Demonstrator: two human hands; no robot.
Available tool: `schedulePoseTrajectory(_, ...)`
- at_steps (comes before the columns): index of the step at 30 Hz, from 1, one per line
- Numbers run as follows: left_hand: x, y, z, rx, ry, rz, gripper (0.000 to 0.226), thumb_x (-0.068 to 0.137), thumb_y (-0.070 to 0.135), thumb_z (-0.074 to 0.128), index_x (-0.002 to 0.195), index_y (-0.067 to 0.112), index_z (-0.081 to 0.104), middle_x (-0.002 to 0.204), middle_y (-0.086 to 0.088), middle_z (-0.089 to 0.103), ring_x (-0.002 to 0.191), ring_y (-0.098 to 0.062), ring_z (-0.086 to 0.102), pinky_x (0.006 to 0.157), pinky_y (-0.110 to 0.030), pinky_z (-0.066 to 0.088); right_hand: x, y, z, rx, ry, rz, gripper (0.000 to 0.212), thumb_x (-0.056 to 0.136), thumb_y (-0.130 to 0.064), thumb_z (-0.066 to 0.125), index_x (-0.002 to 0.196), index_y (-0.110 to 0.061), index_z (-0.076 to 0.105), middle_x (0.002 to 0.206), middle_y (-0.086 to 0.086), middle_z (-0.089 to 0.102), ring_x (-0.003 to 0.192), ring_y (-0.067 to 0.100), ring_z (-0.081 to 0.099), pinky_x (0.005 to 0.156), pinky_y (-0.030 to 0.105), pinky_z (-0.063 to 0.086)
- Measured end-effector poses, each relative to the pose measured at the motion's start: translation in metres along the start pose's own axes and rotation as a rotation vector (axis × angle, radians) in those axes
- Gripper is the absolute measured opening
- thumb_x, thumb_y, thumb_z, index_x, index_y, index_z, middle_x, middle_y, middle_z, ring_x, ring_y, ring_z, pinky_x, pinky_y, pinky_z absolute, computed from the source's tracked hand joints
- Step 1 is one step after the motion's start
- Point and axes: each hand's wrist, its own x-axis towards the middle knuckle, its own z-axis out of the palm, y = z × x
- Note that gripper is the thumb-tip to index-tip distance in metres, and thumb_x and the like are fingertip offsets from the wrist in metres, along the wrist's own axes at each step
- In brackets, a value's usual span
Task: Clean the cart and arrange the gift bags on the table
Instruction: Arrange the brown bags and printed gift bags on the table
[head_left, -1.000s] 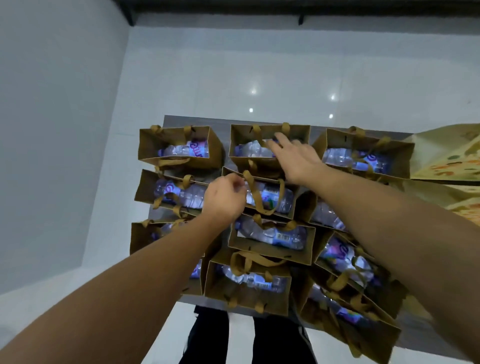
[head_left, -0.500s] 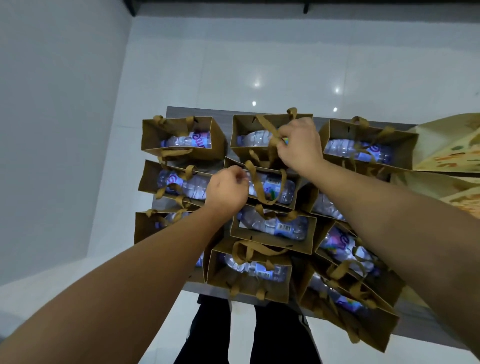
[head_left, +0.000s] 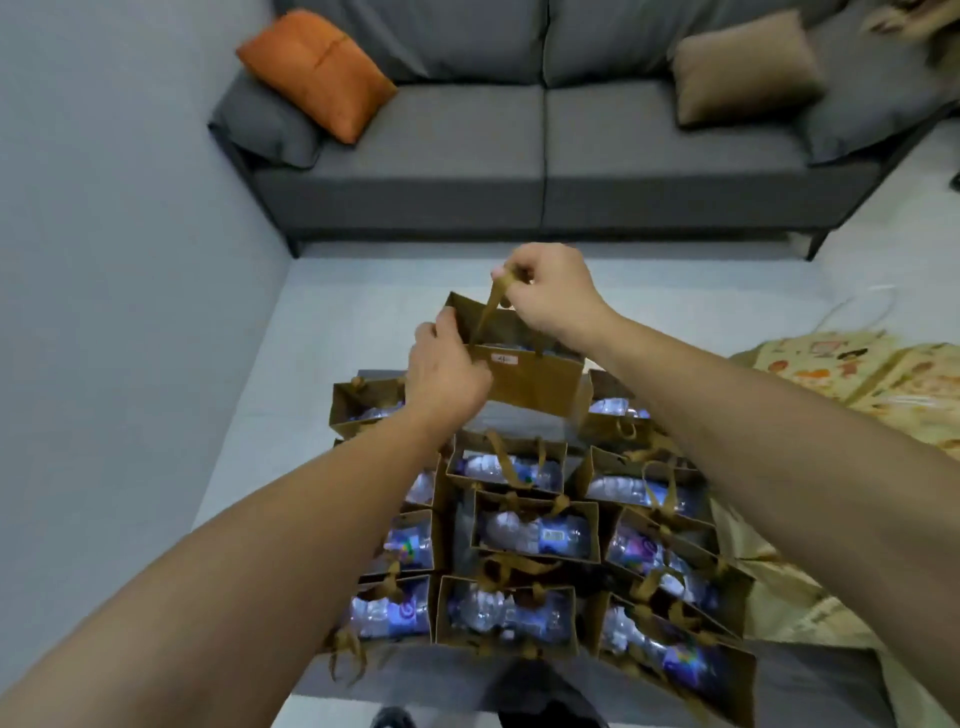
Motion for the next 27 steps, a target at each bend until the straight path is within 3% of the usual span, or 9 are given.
schedulePoseTrajectory(4, -0.015, 0.028, -0.067, 0.107, 0.093, 0.174, 0.088, 0.08, 0.027, 0.074, 0.153, 0.026, 0.026, 0.148, -0.007, 0.038, 0.132, -0.032, 0.037, 0.106, -0.047, 0.043, -0.034, -0.07, -0.034, 0.151, 0.069, -0.04, 0.022, 0.101, -0.02, 0.057, 0.085, -0.019, 0.072, 0.077, -0.002, 0.071, 0.07, 0.013, 0.069, 0.069, 0.03, 0.057)
schedulePoseTrajectory(7, -0.033, 0.041, -0.115, 0.144, 0.141, 0.245, 0.078, 0.085, 0.034, 0.071, 0.151, 0.028, 0.031, 0.146, -0.006, 0.044, 0.132, -0.034, 0.04, 0.104, -0.049, 0.041, -0.06, -0.124, -0.05, 0.161, 0.156, -0.085, 0.022, 0.104, -0.022, 0.053, 0.092, -0.018, 0.072, 0.076, -0.001, 0.067, 0.071, 0.012, 0.065, 0.066, 0.028, 0.057)
schedulePoseTrajectory(11, -0.059, 0.035, -0.159, 0.119, 0.22, 0.166, 0.067, 0.092, 0.051, 0.062, 0.148, 0.027, 0.032, 0.141, -0.009, 0.048, 0.125, -0.038, 0.051, 0.1, -0.053, 0.048, -0.096, -0.187, -0.058, 0.133, 0.284, -0.117, 0.034, 0.104, -0.034, 0.054, 0.088, -0.009, 0.07, 0.071, 0.003, 0.061, 0.064, 0.012, 0.058, 0.062, 0.028, 0.052)
schedulePoseTrajectory(14, -0.08, 0.019, -0.181, -0.014, 0.154, 0.151, 0.056, 0.095, 0.051, 0.06, 0.138, 0.022, 0.04, 0.124, -0.006, 0.058, 0.107, -0.031, 0.06, 0.082, -0.042, 0.053, -0.125, -0.218, -0.051, 0.138, 0.356, -0.118, 0.04, 0.1, -0.038, 0.059, 0.084, -0.004, 0.071, 0.064, 0.005, 0.059, 0.057, 0.011, 0.055, 0.059, 0.026, 0.051)
schedulePoseTrajectory(19, -0.126, -0.016, -0.193, 0.049, 0.104, 0.215, 0.024, 0.094, 0.045, 0.06, 0.1, 0.021, 0.057, 0.086, 0.002, 0.06, 0.078, -0.018, 0.059, 0.061, -0.032, 0.047, -0.174, -0.233, -0.022, 0.094, 0.374, -0.073, 0.038, 0.1, -0.038, 0.06, 0.08, -0.007, 0.071, 0.068, 0.006, 0.065, 0.056, 0.004, 0.058, 0.061, 0.023, 0.046)
schedulePoseTrajectory(22, -0.156, -0.042, -0.181, 0.031, 0.021, 0.227, 0.021, 0.096, 0.037, 0.062, 0.084, 0.021, 0.057, 0.082, -0.001, 0.062, 0.073, -0.017, 0.061, 0.06, -0.029, 0.049, -0.206, -0.226, -0.001, 0.035, 0.349, -0.01, 0.032, 0.097, -0.036, 0.065, 0.079, -0.011, 0.068, 0.069, 0.0, 0.064, 0.065, 0.006, 0.064, 0.068, 0.026, 0.052)
schedulePoseTrajectory(24, -0.174, -0.063, -0.171, 0.038, -0.029, 0.24, 0.017, 0.094, 0.034, 0.065, 0.087, 0.02, 0.058, 0.084, -0.002, 0.063, 0.075, -0.018, 0.062, 0.062, -0.03, 0.051, -0.226, -0.219, 0.013, -0.053, 0.259, 0.046, 0.024, 0.092, -0.033, 0.072, 0.079, -0.013, 0.068, 0.076, 0.001, 0.068, 0.073, 0.011, 0.068, 0.07, 0.029, 0.055)
schedulePoseTrajectory(27, -0.199, -0.091, -0.155, 0.153, -0.137, 0.284, 0.014, 0.09, 0.029, 0.068, 0.098, 0.019, 0.063, 0.088, -0.002, 0.066, 0.081, -0.019, 0.065, 0.074, -0.037, 0.06, -0.253, -0.203, 0.039, -0.431, 0.031, 0.153, 0.022, 0.086, -0.031, 0.079, 0.08, -0.011, 0.07, 0.079, 0.004, 0.07, 0.072, 0.018, 0.068, 0.064, 0.035, 0.058)
